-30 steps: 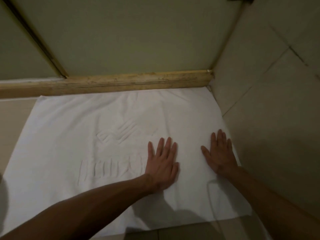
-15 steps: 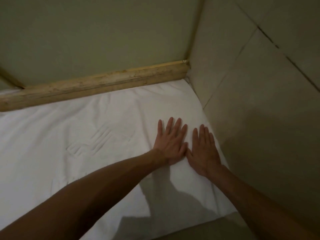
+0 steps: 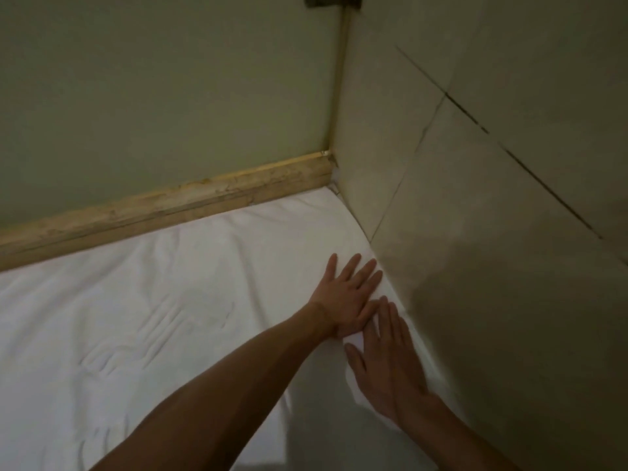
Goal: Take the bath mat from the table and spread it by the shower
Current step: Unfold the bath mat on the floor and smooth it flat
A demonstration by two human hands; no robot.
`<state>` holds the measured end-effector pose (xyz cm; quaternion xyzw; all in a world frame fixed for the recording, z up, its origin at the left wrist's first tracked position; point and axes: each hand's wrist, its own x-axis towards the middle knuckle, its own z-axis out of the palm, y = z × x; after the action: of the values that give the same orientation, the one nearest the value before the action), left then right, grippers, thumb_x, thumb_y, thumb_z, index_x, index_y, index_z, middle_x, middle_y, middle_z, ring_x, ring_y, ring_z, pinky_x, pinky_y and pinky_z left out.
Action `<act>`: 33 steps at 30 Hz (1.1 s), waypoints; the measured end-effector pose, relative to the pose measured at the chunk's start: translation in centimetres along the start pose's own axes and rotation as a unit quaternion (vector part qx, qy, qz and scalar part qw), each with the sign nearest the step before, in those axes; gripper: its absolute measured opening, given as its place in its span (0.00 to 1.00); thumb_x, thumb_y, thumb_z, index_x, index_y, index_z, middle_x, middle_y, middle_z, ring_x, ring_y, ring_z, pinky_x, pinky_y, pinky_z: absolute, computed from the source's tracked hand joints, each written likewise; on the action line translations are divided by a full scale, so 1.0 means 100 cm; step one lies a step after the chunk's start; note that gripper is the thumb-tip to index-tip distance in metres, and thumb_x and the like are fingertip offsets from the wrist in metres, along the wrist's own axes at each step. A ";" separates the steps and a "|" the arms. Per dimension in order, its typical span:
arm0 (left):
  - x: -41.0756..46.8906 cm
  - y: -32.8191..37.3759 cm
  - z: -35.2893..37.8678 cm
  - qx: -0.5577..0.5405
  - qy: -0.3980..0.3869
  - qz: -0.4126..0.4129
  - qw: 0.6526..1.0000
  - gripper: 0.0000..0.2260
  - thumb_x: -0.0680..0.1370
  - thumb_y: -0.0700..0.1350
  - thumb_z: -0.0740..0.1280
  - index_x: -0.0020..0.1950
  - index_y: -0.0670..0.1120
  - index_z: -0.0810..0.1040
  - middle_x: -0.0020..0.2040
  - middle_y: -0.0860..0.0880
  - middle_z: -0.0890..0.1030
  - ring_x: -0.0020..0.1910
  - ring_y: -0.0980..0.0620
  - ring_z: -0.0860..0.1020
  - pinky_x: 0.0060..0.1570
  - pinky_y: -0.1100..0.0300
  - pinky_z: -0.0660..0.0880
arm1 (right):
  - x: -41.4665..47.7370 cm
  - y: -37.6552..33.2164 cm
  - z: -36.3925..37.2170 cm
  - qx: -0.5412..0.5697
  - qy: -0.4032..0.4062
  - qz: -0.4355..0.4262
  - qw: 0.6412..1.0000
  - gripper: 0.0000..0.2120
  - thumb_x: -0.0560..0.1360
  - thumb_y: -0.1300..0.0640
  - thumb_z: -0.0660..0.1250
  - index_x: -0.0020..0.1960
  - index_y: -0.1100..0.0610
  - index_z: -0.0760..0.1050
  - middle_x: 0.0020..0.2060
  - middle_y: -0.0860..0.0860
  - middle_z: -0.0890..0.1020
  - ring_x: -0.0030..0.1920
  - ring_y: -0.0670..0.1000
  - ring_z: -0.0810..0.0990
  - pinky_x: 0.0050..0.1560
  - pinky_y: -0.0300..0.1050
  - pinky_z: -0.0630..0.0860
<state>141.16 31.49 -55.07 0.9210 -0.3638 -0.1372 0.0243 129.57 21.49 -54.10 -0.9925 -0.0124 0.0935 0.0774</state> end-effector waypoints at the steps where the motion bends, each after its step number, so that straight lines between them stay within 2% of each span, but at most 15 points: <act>1: 0.000 0.000 0.000 0.002 0.001 0.000 1.000 0.27 0.82 0.58 0.44 0.80 0.49 0.46 0.80 0.47 0.44 0.78 0.45 0.40 0.72 0.37 0.37 | -0.001 0.001 0.000 -0.009 -0.007 0.006 1.000 0.35 0.78 0.39 0.44 0.76 0.58 0.39 0.76 0.61 0.41 0.76 0.58 0.40 0.74 0.49 0.37; 4: 0.000 0.000 0.002 -0.004 0.011 -0.023 1.000 0.27 0.82 0.59 0.45 0.79 0.51 0.46 0.80 0.46 0.42 0.77 0.43 0.39 0.70 0.36 0.34 | -0.003 0.004 -0.001 -0.023 -0.030 0.020 0.999 0.35 0.76 0.36 0.38 0.76 0.54 0.32 0.75 0.60 0.37 0.76 0.58 0.37 0.74 0.51 0.38; 6: 0.001 -0.002 0.003 -0.011 0.009 -0.045 0.999 0.28 0.82 0.59 0.44 0.79 0.51 0.45 0.80 0.46 0.41 0.77 0.43 0.38 0.70 0.35 0.33 | -0.003 0.005 -0.001 -0.026 -0.031 0.023 0.999 0.36 0.75 0.35 0.36 0.76 0.53 0.33 0.76 0.60 0.37 0.76 0.58 0.37 0.75 0.51 0.39; 8: 0.003 -0.005 0.002 -0.005 0.004 -0.052 0.999 0.29 0.82 0.59 0.43 0.79 0.49 0.43 0.80 0.46 0.42 0.77 0.44 0.39 0.70 0.35 0.34 | -0.002 0.006 -0.001 -0.024 -0.032 0.023 0.999 0.35 0.76 0.35 0.38 0.75 0.51 0.31 0.76 0.60 0.38 0.76 0.58 0.38 0.74 0.52 0.40; 10: 0.007 -0.009 -0.001 -0.004 0.007 -0.060 0.998 0.29 0.82 0.58 0.44 0.79 0.46 0.43 0.80 0.46 0.43 0.78 0.44 0.40 0.71 0.35 0.36 | -0.004 0.003 0.000 -0.035 -0.031 0.024 0.999 0.34 0.75 0.35 0.35 0.74 0.51 0.29 0.76 0.61 0.39 0.76 0.59 0.40 0.74 0.52 0.41; 11: 0.009 -0.013 -0.003 -0.008 0.009 -0.067 0.998 0.29 0.82 0.58 0.44 0.79 0.46 0.43 0.80 0.46 0.43 0.78 0.43 0.40 0.71 0.35 0.36 | -0.005 0.001 -0.001 -0.041 -0.024 0.028 0.998 0.34 0.75 0.35 0.32 0.75 0.52 0.34 0.76 0.62 0.43 0.76 0.61 0.43 0.74 0.54 0.45; 12: 0.012 -0.016 -0.005 -0.012 0.010 -0.075 0.997 0.29 0.82 0.58 0.44 0.79 0.45 0.43 0.80 0.46 0.43 0.78 0.43 0.41 0.71 0.35 0.37 | -0.006 -0.002 -0.003 -0.042 -0.021 0.036 0.998 0.36 0.75 0.36 0.31 0.76 0.55 0.42 0.75 0.64 0.48 0.75 0.63 0.49 0.74 0.56 0.51; 14: 0.019 -0.024 -0.010 -0.021 0.008 -0.086 0.996 0.29 0.82 0.57 0.44 0.79 0.45 0.44 0.80 0.46 0.43 0.78 0.43 0.41 0.71 0.35 0.38 | -0.007 -0.007 -0.008 -0.039 -0.018 0.052 0.998 0.38 0.76 0.38 0.33 0.75 0.60 0.58 0.73 0.66 0.59 0.72 0.65 0.61 0.69 0.60 0.63; 17: 0.032 -0.033 -0.015 -0.025 0.006 -0.094 0.995 0.28 0.82 0.57 0.45 0.79 0.45 0.44 0.80 0.46 0.43 0.78 0.43 0.41 0.71 0.35 0.39 | -0.006 -0.012 -0.011 -0.052 -0.019 0.064 0.996 0.37 0.78 0.40 0.35 0.70 0.62 0.67 0.69 0.68 0.66 0.67 0.67 0.69 0.63 0.62 0.69; 20: 0.044 -0.040 -0.016 -0.022 0.015 -0.102 0.994 0.29 0.82 0.56 0.45 0.79 0.44 0.44 0.80 0.45 0.43 0.78 0.43 0.41 0.71 0.35 0.39 | -0.003 -0.013 -0.010 -0.071 -0.012 0.073 0.995 0.37 0.78 0.41 0.35 0.69 0.61 0.70 0.67 0.68 0.69 0.65 0.67 0.71 0.64 0.62 0.69; 22: 0.051 -0.046 -0.016 -0.021 0.024 -0.108 0.994 0.29 0.82 0.56 0.45 0.79 0.44 0.44 0.80 0.45 0.44 0.78 0.43 0.42 0.71 0.34 0.38 | -0.003 -0.012 -0.008 -0.071 -0.011 0.078 0.994 0.38 0.78 0.41 0.35 0.68 0.62 0.71 0.67 0.69 0.68 0.65 0.68 0.71 0.66 0.61 0.63; 24: 0.058 -0.052 -0.016 -0.020 0.033 -0.113 0.993 0.29 0.82 0.56 0.45 0.79 0.44 0.43 0.80 0.46 0.43 0.78 0.44 0.41 0.71 0.34 0.38 | -0.002 -0.010 -0.006 -0.067 -0.017 0.078 0.995 0.37 0.78 0.41 0.36 0.68 0.62 0.71 0.67 0.69 0.68 0.65 0.69 0.71 0.65 0.60 0.59; 33: 0.067 -0.057 -0.010 -0.023 0.063 -0.116 0.991 0.30 0.81 0.57 0.44 0.79 0.44 0.42 0.80 0.47 0.43 0.78 0.46 0.42 0.71 0.35 0.37 | -0.001 -0.007 -0.005 -0.050 -0.006 0.075 0.996 0.37 0.77 0.40 0.38 0.68 0.62 0.71 0.68 0.68 0.68 0.65 0.68 0.70 0.65 0.58 0.59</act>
<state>149.87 31.07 -56.46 0.9629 -0.2494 -0.0890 0.0527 129.52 22.08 -53.53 -0.9927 0.0569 0.1046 0.0202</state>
